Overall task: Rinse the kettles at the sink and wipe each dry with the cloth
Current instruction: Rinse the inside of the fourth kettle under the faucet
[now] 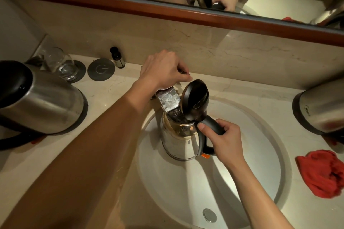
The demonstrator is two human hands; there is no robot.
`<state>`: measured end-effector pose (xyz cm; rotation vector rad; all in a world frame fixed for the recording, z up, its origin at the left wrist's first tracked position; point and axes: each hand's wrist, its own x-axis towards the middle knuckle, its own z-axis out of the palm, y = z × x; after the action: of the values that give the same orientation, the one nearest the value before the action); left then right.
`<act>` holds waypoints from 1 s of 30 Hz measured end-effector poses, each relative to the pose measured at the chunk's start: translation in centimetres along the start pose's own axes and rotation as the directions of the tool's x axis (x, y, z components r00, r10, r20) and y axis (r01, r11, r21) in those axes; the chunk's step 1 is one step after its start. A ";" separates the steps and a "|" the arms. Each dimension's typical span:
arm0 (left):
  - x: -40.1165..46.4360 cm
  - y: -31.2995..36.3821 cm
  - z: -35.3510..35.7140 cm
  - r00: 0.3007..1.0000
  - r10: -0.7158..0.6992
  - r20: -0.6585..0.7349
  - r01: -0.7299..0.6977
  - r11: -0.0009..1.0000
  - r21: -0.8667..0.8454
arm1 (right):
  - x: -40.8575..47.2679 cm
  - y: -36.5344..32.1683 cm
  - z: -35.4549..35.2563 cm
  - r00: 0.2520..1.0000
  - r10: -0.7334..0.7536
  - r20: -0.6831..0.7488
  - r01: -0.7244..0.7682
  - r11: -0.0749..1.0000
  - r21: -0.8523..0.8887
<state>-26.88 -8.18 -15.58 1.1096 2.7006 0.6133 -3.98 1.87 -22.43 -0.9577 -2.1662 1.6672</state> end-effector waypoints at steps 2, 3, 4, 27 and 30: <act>0.0 -0.1 0.0 1.000 0.001 0.001 -0.001 1.000 0.002 | 0.0 0.0 0.0 1.000 -0.004 0.000 0.004 1.000 -0.001; 0.0 -0.1 0.0 1.000 0.000 0.000 0.000 1.000 0.004 | 0.0 0.0 0.0 1.000 -0.006 0.000 0.006 1.000 -0.005; 0.0 -0.1 0.0 1.000 -0.001 -0.002 0.001 1.000 0.006 | 0.0 0.0 0.0 1.000 -0.005 0.000 0.005 1.000 -0.008; 0.1 -0.2 0.1 1.000 -0.002 -0.003 0.002 1.000 -0.003 | 0.0 0.5 -0.3 0.999 -0.031 0.035 0.031 1.000 0.007; 0.1 -0.2 0.1 1.000 -0.001 0.001 0.001 1.000 0.007 | 0.0 0.9 -0.3 0.999 -0.027 0.047 0.028 1.000 -0.003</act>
<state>-27.02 -8.18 -15.72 1.1103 2.7043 0.6035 -3.51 2.23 -23.13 -0.8941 -2.2024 1.6905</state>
